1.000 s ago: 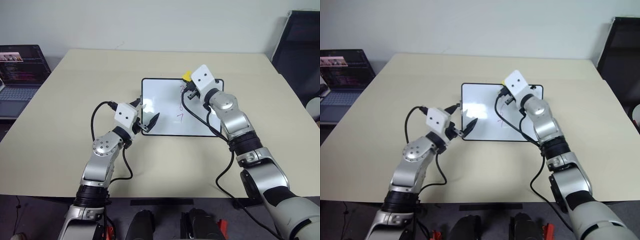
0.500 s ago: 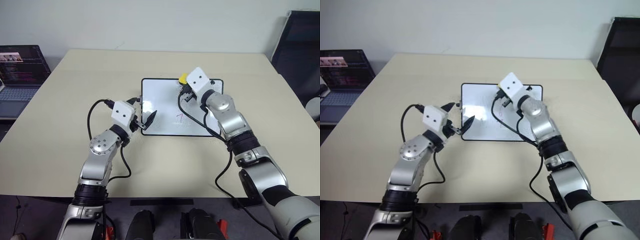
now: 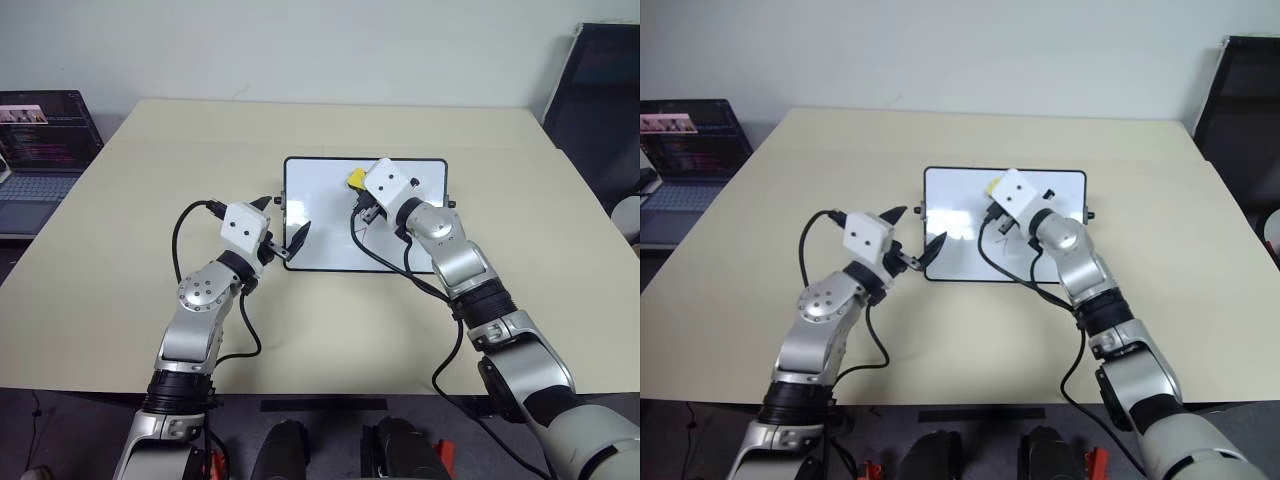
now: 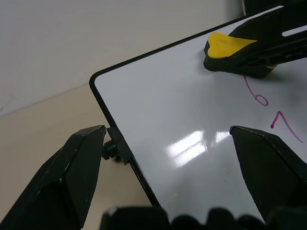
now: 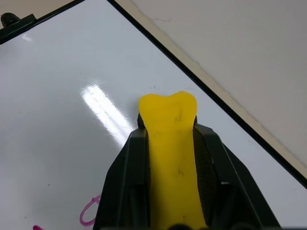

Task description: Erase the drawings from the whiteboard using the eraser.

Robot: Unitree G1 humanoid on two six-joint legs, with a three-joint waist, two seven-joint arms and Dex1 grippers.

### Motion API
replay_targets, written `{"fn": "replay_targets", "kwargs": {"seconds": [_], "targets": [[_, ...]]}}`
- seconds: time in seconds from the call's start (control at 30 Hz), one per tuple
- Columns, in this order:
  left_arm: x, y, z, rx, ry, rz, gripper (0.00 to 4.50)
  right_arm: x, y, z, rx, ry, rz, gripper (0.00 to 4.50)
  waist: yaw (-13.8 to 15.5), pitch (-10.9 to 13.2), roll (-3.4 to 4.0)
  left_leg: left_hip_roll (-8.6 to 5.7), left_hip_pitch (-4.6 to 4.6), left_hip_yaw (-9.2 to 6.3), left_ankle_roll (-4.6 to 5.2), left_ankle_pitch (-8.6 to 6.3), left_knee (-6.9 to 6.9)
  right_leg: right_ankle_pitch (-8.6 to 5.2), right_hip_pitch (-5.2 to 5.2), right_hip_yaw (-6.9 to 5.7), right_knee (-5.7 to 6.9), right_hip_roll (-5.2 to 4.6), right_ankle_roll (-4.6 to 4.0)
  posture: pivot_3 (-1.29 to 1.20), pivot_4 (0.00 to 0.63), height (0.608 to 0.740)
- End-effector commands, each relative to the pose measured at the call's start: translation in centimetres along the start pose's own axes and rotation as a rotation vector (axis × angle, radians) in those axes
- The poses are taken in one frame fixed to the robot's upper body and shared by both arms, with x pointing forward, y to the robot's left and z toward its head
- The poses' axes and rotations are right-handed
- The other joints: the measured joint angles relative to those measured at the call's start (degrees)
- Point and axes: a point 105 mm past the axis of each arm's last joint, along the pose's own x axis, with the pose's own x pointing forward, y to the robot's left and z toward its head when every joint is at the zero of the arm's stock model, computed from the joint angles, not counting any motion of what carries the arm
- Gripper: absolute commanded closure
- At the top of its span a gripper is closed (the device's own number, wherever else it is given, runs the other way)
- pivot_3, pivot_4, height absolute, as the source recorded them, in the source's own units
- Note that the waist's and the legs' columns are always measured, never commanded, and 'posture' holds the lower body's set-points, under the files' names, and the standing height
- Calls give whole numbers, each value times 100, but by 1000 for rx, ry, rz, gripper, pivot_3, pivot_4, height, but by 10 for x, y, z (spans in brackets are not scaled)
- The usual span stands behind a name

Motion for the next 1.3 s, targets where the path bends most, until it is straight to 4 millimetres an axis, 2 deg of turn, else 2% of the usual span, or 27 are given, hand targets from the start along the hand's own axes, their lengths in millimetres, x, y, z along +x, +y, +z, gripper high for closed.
{"fn": "replay_targets", "kwargs": {"seconds": [0.03,0.17,0.33,0.53,0.93,1.17,1.3], "targets": [[0,3,17,29,-57,6,0,-6,-3,-9,-2,36,-12,3588,1,0,0,0,0,0,0,0,0,0,0,0,0,0,0,0,150,740],[2,2,17,28,-57,-4,0,-9,-16,-3,9,13,-72,3588,3,0,0,-1,0,0,0,0,0,0,0,-1,-1,0,0,0,150,740],[3,0,16,26,-57,-10,0,-14,-44,14,21,-63,-187,3588,14,0,0,-2,-2,0,0,0,0,0,0,-2,-2,0,0,0,150,740],[3,0,16,25,-59,-10,0,-11,-57,20,19,-84,-245,3588,-12,0,0,-1,-4,2,0,0,-3,0,-5,1,-4,0,0,0,150,740],[0,3,18,35,-62,6,0,10,-31,19,0,-43,-142,3588,-49,0,0,1,-3,4,0,0,-4,0,-6,4,-2,0,0,0,150,740],[0,4,19,37,-64,13,0,14,-18,18,-15,-20,-99,3588,-50,0,0,1,-2,3,0,0,-3,0,-5,4,0,0,0,0,150,740],[-1,4,18,35,-62,17,0,14,-4,15,-27,-8,-50,3588,-66,0,0,2,-1,3,0,0,-3,0,-5,4,1,0,0,0,150,740]]}}
